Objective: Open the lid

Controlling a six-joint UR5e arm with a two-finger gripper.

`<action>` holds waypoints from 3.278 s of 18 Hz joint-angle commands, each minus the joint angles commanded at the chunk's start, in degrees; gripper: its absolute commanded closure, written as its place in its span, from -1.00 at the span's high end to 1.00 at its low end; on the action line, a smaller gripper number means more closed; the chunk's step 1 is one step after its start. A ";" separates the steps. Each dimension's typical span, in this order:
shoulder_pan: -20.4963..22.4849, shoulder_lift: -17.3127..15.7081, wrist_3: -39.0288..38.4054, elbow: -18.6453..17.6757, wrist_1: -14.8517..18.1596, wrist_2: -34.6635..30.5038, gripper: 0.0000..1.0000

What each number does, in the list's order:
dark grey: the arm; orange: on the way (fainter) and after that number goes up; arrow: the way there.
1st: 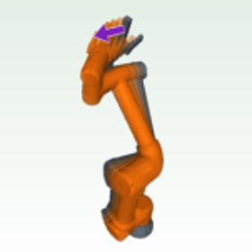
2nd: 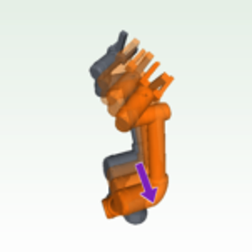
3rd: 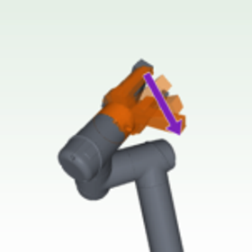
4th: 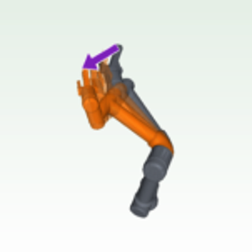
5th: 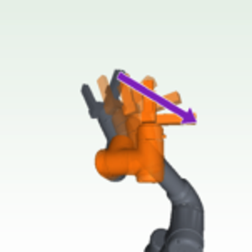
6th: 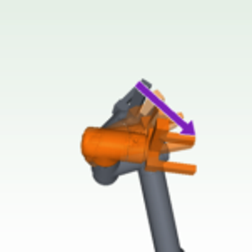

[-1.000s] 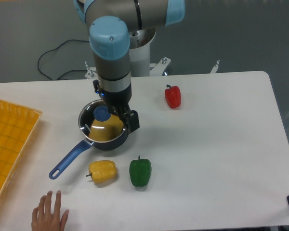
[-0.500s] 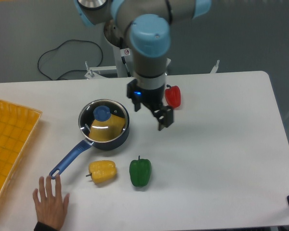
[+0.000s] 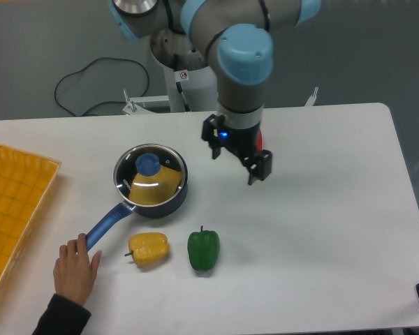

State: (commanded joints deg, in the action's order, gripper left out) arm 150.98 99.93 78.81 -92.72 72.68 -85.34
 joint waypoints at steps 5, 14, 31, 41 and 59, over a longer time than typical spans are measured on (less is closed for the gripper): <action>2.03 0.00 4.32 0.00 0.44 -0.18 1.00; 4.85 -1.67 13.91 -0.53 2.81 -0.44 1.00; 4.67 -2.64 13.12 -0.70 2.55 2.63 1.00; 4.23 -3.25 12.33 -1.32 2.90 2.90 1.00; 4.06 -3.34 12.33 -1.50 2.90 2.90 1.00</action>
State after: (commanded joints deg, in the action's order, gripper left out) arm 155.04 96.59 91.14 -94.22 75.59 -82.44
